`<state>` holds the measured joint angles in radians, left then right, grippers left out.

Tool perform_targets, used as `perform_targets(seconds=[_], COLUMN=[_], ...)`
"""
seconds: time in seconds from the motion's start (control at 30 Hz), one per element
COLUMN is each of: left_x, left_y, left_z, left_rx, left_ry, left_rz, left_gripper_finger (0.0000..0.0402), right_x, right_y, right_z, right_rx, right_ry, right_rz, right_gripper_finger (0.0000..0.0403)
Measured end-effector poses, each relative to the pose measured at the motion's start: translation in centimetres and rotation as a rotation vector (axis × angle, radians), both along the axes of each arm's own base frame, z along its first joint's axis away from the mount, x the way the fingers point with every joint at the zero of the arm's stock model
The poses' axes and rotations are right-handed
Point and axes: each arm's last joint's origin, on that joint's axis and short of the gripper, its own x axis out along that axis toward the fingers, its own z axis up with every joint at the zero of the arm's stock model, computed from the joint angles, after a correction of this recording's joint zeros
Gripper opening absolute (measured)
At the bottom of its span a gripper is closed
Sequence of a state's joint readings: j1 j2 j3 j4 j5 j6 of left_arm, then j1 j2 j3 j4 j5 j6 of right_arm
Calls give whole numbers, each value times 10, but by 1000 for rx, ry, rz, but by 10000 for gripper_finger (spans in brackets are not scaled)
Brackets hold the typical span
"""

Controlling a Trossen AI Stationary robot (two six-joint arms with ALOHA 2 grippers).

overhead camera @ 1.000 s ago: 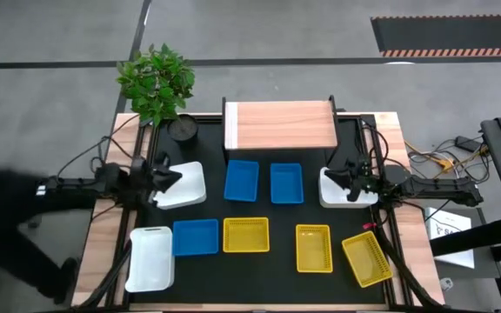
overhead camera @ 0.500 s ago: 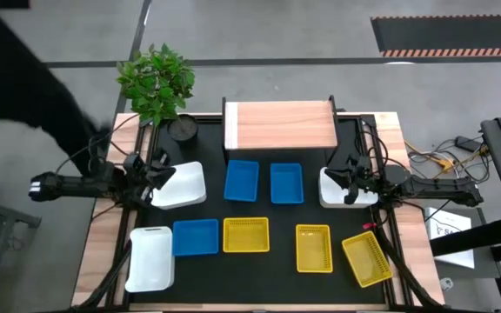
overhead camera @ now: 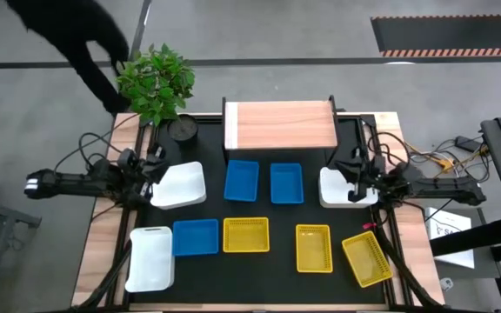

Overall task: Stack baskets on shelf by color
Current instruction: Put the top left blue bin on the shelf

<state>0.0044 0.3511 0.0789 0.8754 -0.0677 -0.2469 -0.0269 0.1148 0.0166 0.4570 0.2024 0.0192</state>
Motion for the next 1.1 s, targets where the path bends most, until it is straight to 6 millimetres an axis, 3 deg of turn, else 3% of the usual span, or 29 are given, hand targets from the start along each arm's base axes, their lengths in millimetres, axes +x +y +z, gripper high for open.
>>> perform_targets(seconds=[0.17, 0.3, 0.5, 0.83, 1.1], left_x=[15, 30, 73, 137, 167], left_y=[1, 2, 2, -3, -14], left_z=[16, 37, 58, 80, 91], left_rx=[31, 9, -18, -77, -56], left_ry=[15, 28, 139, 423, 719], left_rz=[45, 97, 73, 13, -15], left_gripper_finger=[0, 0, 0, 0, 0], right_x=[0, -1, 1, 2, 1], right_y=[0, 0, 3, 7, 7], right_z=[12, 33, 57, 61, 62], right_rx=[-84, -145, -251, -295, -334], right_ry=[-68, -90, -108, -122, -124], right_rz=[-35, -64, 1, 119, 97], right_gripper_finger=[18, 18, 18, 18, 18])
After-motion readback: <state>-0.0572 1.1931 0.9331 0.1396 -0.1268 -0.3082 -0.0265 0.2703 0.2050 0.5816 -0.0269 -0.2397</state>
